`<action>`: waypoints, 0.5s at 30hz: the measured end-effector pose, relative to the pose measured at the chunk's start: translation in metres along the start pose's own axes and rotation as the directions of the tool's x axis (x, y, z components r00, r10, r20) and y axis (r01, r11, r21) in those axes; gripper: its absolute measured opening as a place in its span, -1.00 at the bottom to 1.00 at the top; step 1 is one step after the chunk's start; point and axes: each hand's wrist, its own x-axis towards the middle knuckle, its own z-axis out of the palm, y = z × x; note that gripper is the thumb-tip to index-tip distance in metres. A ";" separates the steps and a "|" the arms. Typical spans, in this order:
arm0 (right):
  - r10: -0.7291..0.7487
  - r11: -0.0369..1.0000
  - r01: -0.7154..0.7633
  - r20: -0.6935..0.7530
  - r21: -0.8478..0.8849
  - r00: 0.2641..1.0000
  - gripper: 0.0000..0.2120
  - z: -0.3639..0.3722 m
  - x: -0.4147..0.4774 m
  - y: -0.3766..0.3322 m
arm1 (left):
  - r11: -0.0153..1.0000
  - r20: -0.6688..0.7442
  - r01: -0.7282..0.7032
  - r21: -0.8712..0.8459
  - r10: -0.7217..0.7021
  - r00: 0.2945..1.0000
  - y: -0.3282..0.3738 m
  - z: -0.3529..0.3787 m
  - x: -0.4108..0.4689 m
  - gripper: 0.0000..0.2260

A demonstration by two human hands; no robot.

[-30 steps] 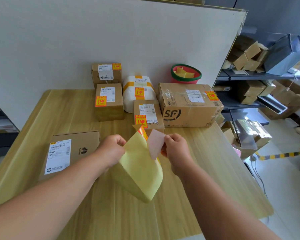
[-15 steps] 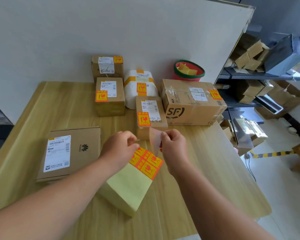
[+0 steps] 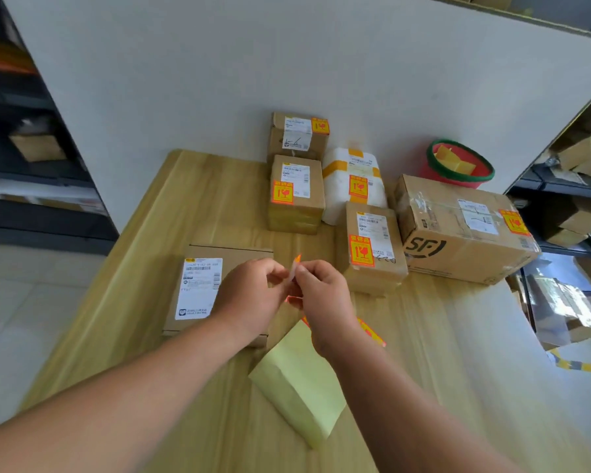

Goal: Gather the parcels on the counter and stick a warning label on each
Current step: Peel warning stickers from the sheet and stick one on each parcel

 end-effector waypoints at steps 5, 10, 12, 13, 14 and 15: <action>0.076 0.997 -0.073 0.199 -0.020 0.977 -0.81 0.035 -0.002 0.001 | 0.991 -0.049 0.111 -0.073 -0.115 0.992 -0.032 -0.032 0.008 -0.88; 0.109 0.994 -0.098 0.279 -0.053 0.954 -0.82 0.067 0.001 0.006 | 0.963 0.002 0.171 -0.206 -0.175 0.985 -0.057 -0.057 0.013 -0.88; 0.129 0.991 -0.116 0.282 -0.061 0.951 -0.83 0.077 0.003 0.008 | 0.958 0.021 0.171 -0.231 -0.171 0.985 -0.064 -0.063 0.013 -0.87; 0.143 0.990 -0.132 0.282 -0.057 0.949 -0.83 0.081 0.005 0.009 | 0.959 0.026 0.164 -0.229 -0.162 0.986 -0.067 -0.066 0.014 -0.87; 0.159 0.987 -0.151 0.286 -0.048 0.945 -0.83 0.085 0.007 0.009 | 0.962 0.030 0.158 -0.223 -0.155 0.987 -0.071 -0.068 0.015 -0.88; 0.176 0.984 -0.174 0.296 -0.034 0.939 -0.83 0.089 0.008 0.009 | 0.963 0.033 0.160 -0.217 -0.156 0.987 -0.075 -0.071 0.016 -0.90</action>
